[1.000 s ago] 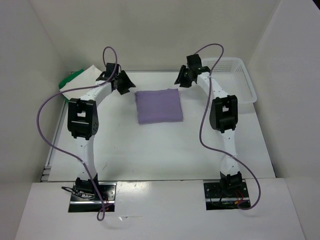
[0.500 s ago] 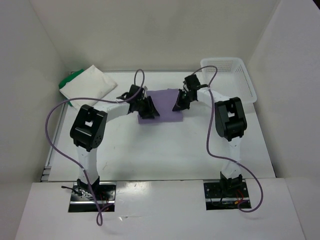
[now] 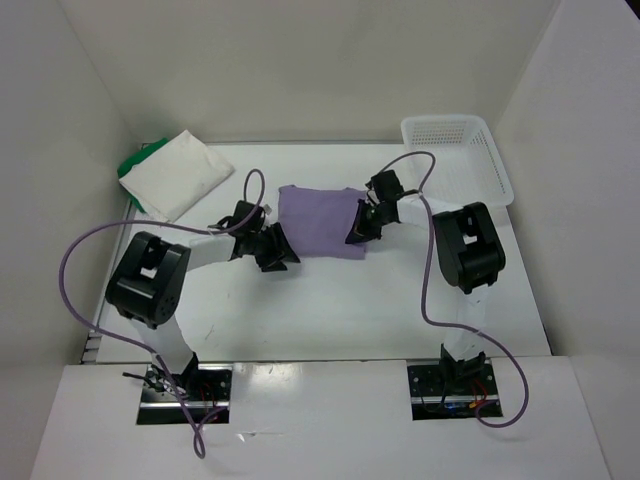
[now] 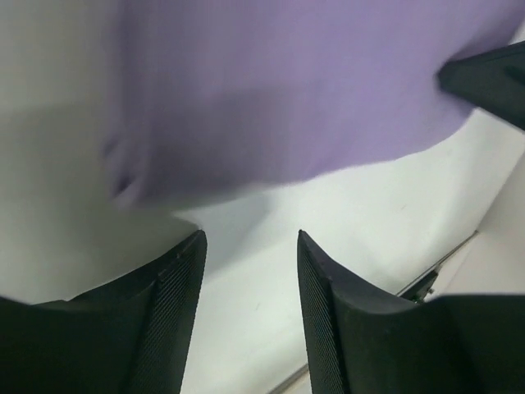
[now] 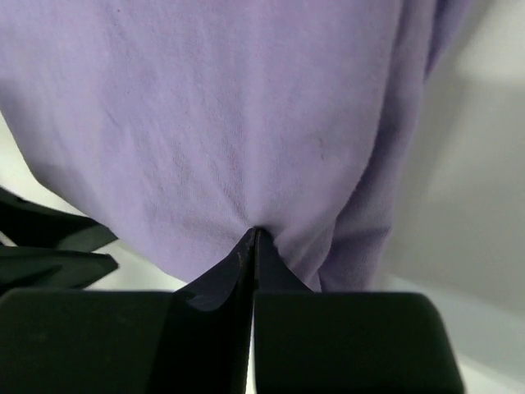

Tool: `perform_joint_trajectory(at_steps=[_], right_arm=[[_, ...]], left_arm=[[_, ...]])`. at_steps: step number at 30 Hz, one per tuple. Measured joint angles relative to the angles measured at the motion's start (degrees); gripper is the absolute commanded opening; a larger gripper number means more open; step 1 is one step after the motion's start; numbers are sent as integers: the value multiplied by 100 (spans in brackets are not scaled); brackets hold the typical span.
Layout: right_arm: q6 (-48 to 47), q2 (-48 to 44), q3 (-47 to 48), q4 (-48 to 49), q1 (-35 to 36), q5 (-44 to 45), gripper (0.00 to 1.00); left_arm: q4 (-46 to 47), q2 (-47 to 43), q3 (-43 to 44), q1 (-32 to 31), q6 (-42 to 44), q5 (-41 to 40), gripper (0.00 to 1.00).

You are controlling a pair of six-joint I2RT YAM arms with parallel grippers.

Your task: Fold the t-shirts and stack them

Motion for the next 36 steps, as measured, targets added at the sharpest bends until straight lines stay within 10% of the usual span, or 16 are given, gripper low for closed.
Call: perform_joint_trajectory(at_steps=[10,23,30,36], right_arm=[[-302,-474,-251,-535,0,107,12],[-400,780,2400,-664,-26,501,2],[-323,1954,3467,-929,-81,636,2],[-334,2267,4225,-1080,-81,752,27]], left_arm=[[-1104,-970,90,76,2,-249,50],[-505,1005,1790,205,125,-260,42],[107,579,787,306,-76,-85,55],[-267,-227,142,297,-168,-166,68]])
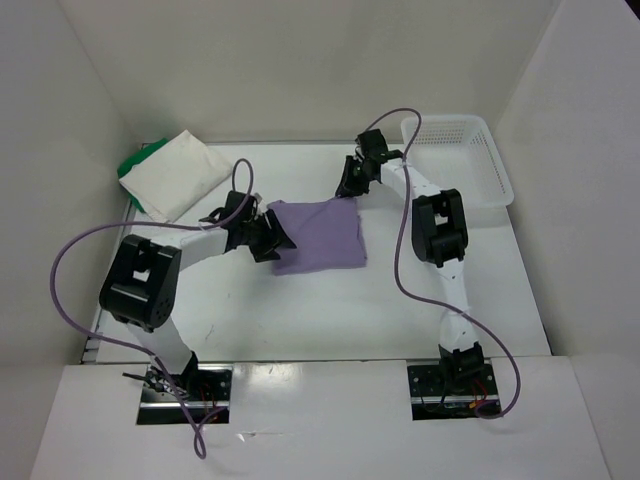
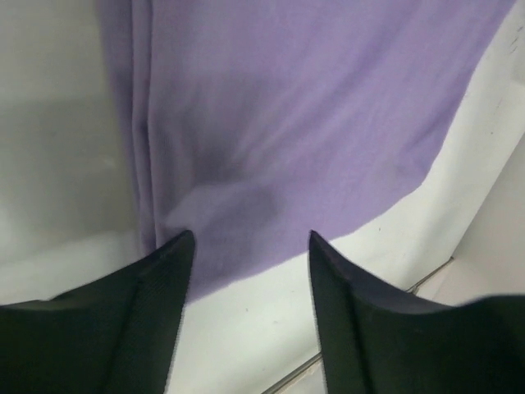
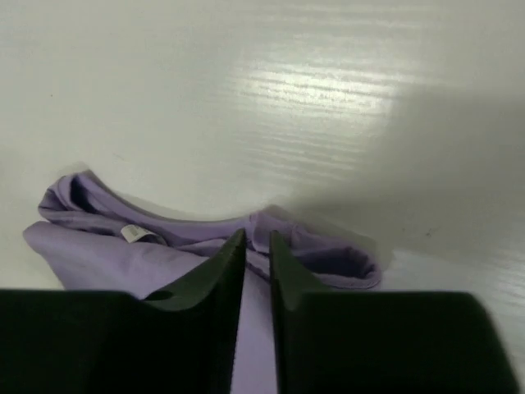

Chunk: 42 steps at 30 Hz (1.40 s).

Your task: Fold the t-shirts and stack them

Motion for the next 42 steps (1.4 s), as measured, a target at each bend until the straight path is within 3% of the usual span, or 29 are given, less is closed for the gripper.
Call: perform_joint_trajectory(at_steps=[1,7,11,15,18,20,23,24,27,29,33,36,42], right_arm=[[-4,0,0,-48,0,-20,35],[-46,-212,-221,-170,0,-234,50],[-61,-1084,-1062,-151,2,-306,58],[-90,-2371,-1956,-94,2,-350,61],[-96,-3237,-2507,7,2,-426,61],[-94,-3700,-2852,61,2,-481,61],[-81,-4109,-3287,127,0,-542,63],[-70,-4197,-3427,142,2,-566,63],[-35,-4297,-3692,155,0,-619,63],[4,-4310,-3814,149,-9,-645,63],[66,-4419,-4013,149,-101,-737,63],[114,-4721,-4221,149,-343,-763,63],[144,-5241,-4398,144,-824,-798,63]], left_arm=[[-131,-144,-7,-2,24,-66,70],[-378,-590,245,179,264,-363,80],[-380,-485,304,472,409,-446,86],[-413,160,549,588,605,-411,89],[-356,612,820,592,697,-94,80],[-254,793,944,586,743,-7,63],[-109,1091,1102,577,778,162,48],[-46,1215,1189,555,765,227,39],[210,1655,1547,426,693,476,25],[317,1923,1853,319,612,603,9],[-103,2312,2767,146,577,586,1],[-538,2428,3738,142,581,577,1],[-789,2330,5560,916,595,634,2]])
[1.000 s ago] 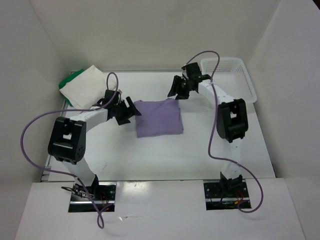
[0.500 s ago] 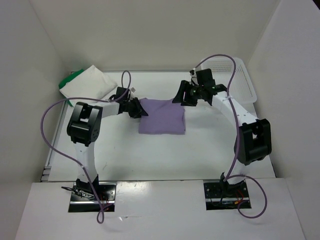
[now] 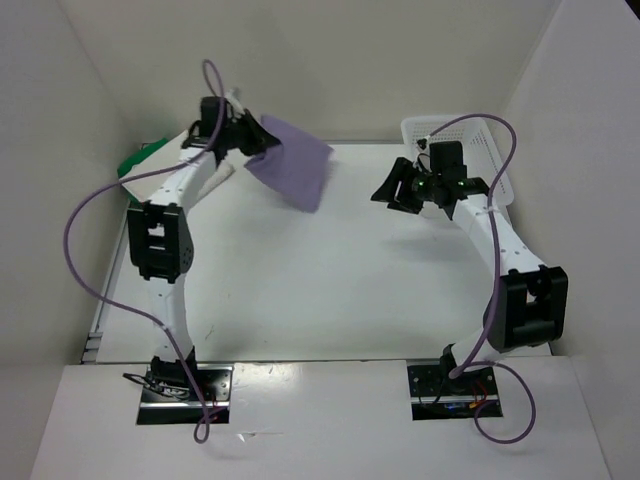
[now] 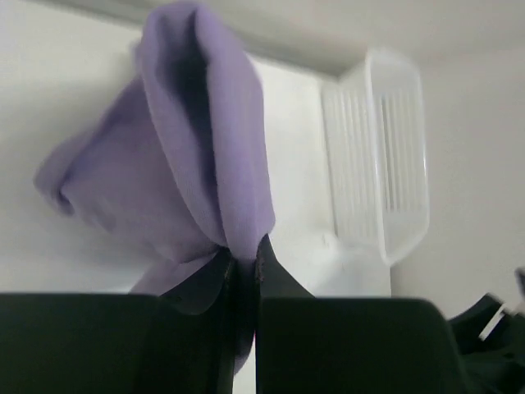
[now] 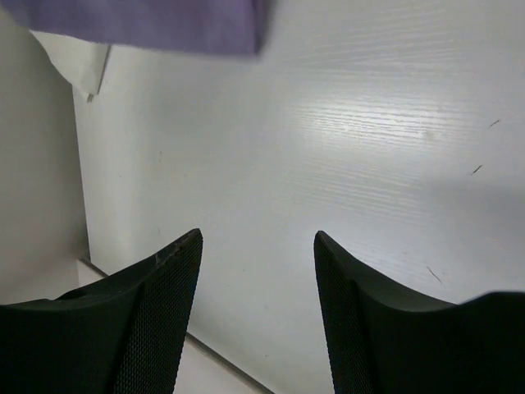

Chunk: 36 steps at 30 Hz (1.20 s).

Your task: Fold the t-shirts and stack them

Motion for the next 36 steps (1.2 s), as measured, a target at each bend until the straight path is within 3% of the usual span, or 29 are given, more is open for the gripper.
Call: perform_joint_trajectory(at_steps=[4,5,6,8,10,14,20,23,24,26,27,28,33,36], right_arm=[[0,33,-50,-31,-28,-74,63],[0,68,-50,-31,-28,-111,63],[0,98,-50,-33,-28,-164,63],[0,155,-59,-31,-28,-243,63],[-2,186,-101,-20,-28,-308,63],[0,199,-284,-24,-28,-444,64],[24,212,-417,2,-26,-584,68],[76,212,-603,20,-7,-597,69],[96,212,-660,17,17,-595,71],[162,212,-778,17,146,-531,84],[201,214,-804,13,247,-492,89],[229,214,-826,22,365,-415,100],[302,258,-833,17,905,-103,100],[304,304,-833,9,1029,-68,100]], left_arm=[[66,-507,-122,1108,-17,-42,12],[201,-713,-369,1486,-44,-76,24],[400,-964,-776,1851,-76,-129,53],[570,-1456,-1593,2524,-199,-254,71],[859,-1969,-2577,3171,-352,-507,100],[713,-2586,-3759,3810,-496,-774,100],[400,-3919,-5233,3442,-503,-927,100],[225,-4533,-5499,3453,-452,-949,100],[264,-4651,-5569,3460,-448,-879,100],[411,-4747,-5796,3421,-428,-658,100],[389,-4717,-5908,3303,-391,-592,100],[350,-4647,-5991,3136,-315,-522,100],[-52,-4253,-6347,1742,-44,-66,100],[-181,-4256,-6406,1410,7,173,100]])
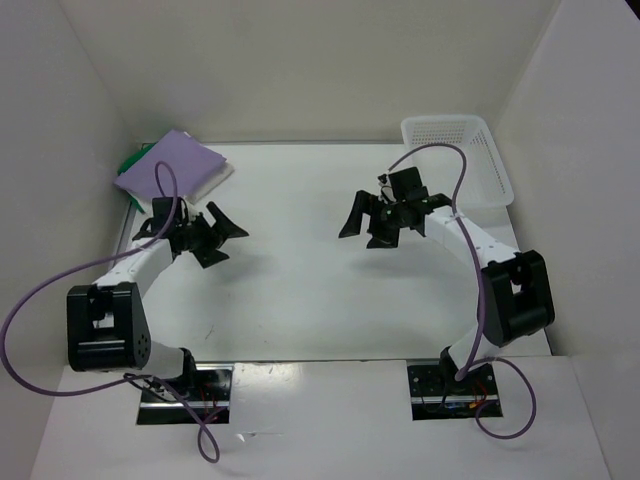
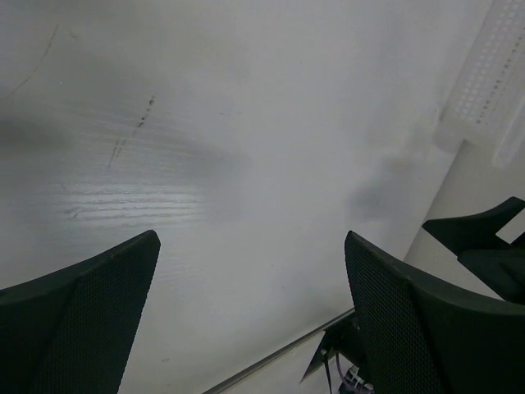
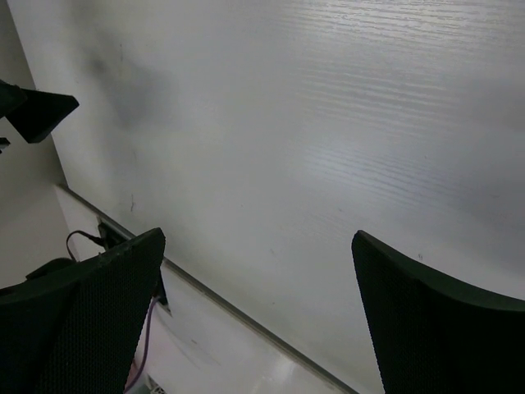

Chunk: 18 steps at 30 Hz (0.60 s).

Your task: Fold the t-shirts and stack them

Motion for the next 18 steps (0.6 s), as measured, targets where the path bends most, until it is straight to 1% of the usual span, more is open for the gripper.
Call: perform_joint_trajectory(at_steps=[5,11,18], right_arm=[[11,0,-39,46,24,50,100],[68,-179,-446,92,24,52,100],[72,-848,-789,63,24,118,100]], left_arm=[[11,-122,0,-37,-9,94,100],[2,-358,0,-44,-52,118,100],[-83,-1436,-256,-44,-227,-81,100]])
